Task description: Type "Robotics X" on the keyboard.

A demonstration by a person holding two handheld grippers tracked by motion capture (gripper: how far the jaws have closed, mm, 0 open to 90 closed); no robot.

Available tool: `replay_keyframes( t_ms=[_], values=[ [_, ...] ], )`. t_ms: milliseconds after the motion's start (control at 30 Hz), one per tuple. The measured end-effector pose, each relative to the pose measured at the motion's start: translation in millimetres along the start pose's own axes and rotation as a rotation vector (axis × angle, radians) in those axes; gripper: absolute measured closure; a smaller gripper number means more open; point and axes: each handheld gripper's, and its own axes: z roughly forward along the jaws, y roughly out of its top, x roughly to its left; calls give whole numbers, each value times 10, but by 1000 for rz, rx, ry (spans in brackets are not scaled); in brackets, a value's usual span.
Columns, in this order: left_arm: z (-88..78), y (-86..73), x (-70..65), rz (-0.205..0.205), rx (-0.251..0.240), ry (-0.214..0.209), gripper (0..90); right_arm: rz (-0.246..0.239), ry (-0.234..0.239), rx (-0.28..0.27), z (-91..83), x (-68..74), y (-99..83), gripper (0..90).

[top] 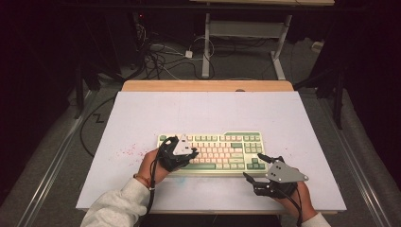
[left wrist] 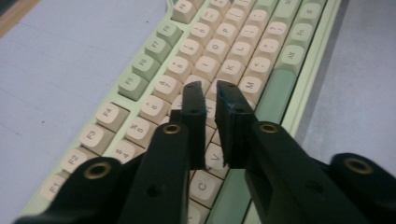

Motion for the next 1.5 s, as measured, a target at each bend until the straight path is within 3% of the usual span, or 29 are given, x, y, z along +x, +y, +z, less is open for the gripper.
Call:
replay_keyframes(
  t_ms=[67, 267, 500, 767, 967, 1500],
  values=[
    [-18, -6, 3, 5, -12, 0, 707, 1, -1, 1, -1, -2, 0, 254],
    [-52, -25, -19, 15, -41, 50, 422, 3, -6, 7, 3, -3, -1, 254],
    [-103, -49, -55, 21, -93, 81, 231, 7, -8, 6, 0, -7, -1, 254],
    [-239, -127, -91, 43, -169, 114, 185, 4, -10, 14, 4, -9, -3, 255],
    [-314, -242, -86, 55, -162, 153, 185, -3, -17, 21, 6, -9, -3, 257],
    [-513, -562, -63, 10, -173, 196, 184, 17, -12, 16, 6, -24, 4, 300]
  ],
)
